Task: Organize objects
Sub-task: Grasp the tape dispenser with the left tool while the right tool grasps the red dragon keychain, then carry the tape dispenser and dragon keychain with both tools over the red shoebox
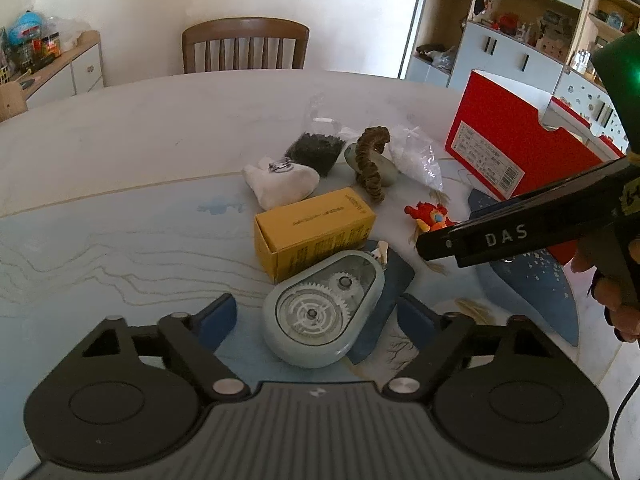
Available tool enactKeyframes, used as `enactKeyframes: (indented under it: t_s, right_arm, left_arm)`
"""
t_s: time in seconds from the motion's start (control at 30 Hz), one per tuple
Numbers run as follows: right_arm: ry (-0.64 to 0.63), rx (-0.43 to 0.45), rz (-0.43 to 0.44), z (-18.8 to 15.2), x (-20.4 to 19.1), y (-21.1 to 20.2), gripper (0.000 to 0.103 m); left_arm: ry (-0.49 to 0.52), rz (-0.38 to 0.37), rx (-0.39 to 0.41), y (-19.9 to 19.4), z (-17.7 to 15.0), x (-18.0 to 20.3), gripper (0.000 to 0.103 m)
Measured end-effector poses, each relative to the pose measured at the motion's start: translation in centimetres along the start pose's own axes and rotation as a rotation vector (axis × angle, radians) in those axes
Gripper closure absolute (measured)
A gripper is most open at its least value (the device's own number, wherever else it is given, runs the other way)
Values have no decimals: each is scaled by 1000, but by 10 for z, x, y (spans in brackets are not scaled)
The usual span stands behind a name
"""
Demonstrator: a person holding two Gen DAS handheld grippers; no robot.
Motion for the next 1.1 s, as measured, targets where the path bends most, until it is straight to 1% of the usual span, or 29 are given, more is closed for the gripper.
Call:
enactKeyframes:
  t_s: [0.1, 0.17, 0.2, 0.23, 0.3, 0.33, 0.37, 0.4, 0.63, 0.93, 1.1]
  right_arm:
    - [-1, 11, -3, 0, -1, 1, 43]
    - [5, 18, -5, 1, -1, 1, 50]
    - [5, 21, -8, 1, -1, 1, 51]
    - [4, 24, -11, 1, -1, 2, 54]
    - [0, 29, -11, 1, -3, 2, 58]
    - [-6, 32, -16, 1, -4, 2, 63]
    - [-17, 33, -24, 1, -6, 2, 66]
    - [-23, 34, -27, 0, -7, 1, 67]
    - [-5, 45, -24, -2, -7, -6, 68]
    - [22, 67, 0, -18, 3, -38, 68]
    - [41, 73, 6, -32, 6, -56, 68]
  left_arm:
    - [10, -6, 2, 0, 0, 2, 28]
    - [17, -9, 2, 0, 1, 4, 35]
    - [23, -2, 1, 0, 1, 5, 37]
    - [28, 5, 0, 0, 1, 6, 41]
    - [33, 13, -4, 1, 2, 7, 41]
    - [35, 15, -7, 1, 2, 8, 41]
    - [39, 18, -11, 1, 3, 8, 42]
    - [41, 21, -13, 1, 3, 9, 42]
    - [39, 26, -23, -1, 3, 11, 45]
    - [27, 31, -28, -7, -2, 17, 49]
    - [13, 28, -29, -14, -6, 21, 50]
Point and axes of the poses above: each gripper's, at about its wrist camera, not at the fingertips, and y roughly the way its jaws point, x to its right, z to its top, the point moved 2 cm from there along y, roughly the way its jaws point, and after that the axes turned 2 degrees about -z, right-handed, at the moved point
